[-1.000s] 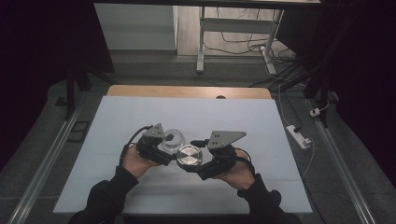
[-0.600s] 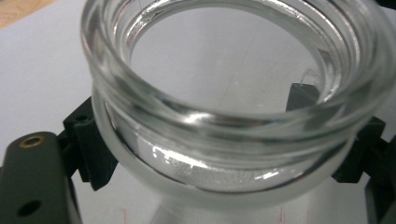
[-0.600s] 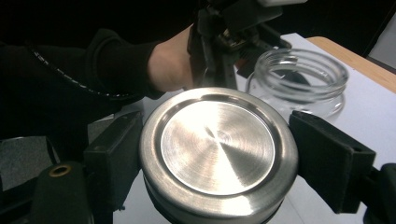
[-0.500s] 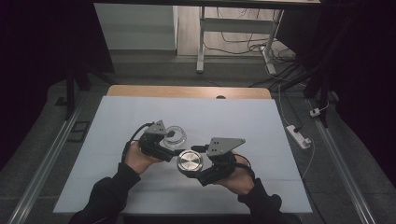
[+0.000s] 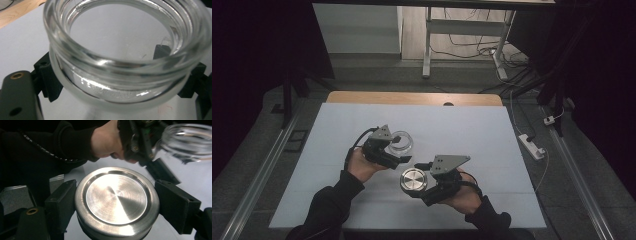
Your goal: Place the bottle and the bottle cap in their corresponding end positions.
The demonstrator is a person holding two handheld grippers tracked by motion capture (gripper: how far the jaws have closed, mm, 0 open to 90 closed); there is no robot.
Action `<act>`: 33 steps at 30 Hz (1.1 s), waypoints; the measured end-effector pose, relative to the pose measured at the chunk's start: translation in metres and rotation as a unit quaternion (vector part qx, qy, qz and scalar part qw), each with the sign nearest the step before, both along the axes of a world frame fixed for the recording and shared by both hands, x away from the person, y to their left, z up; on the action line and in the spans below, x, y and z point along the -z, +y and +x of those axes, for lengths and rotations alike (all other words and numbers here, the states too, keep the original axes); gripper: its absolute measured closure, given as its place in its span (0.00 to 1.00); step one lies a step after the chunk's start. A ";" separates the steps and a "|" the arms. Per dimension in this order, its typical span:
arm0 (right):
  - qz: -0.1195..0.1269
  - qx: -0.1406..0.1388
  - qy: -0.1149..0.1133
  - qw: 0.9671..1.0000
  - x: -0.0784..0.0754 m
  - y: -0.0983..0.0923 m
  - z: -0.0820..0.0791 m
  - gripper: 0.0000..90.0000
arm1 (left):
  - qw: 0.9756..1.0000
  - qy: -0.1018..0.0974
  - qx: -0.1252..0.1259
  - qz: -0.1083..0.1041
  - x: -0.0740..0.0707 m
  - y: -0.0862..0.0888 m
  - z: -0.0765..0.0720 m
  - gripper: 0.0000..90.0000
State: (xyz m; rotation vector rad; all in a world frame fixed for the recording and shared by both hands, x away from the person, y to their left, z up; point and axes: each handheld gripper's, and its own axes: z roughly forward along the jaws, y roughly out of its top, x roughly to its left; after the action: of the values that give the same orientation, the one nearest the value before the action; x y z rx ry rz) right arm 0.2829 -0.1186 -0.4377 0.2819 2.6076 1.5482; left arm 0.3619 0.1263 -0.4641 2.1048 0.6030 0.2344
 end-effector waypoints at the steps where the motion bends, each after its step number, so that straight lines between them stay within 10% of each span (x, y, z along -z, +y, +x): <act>1: -0.002 -0.001 0.003 1.000 0.002 0.000 -0.001 0.22 | 1.000 0.000 -0.001 0.001 0.000 -0.001 0.001 0.17; 33: -0.019 0.007 0.005 1.000 0.046 0.004 -0.008 0.22 | 1.000 0.008 -0.026 0.003 0.022 -0.023 0.040 0.17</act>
State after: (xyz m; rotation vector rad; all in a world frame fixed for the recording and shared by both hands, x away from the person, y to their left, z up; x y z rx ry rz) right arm 0.2747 -0.1148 -0.4840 0.3050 2.6339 1.4950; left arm 0.4019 0.1038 -0.4857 2.1008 0.6672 0.2499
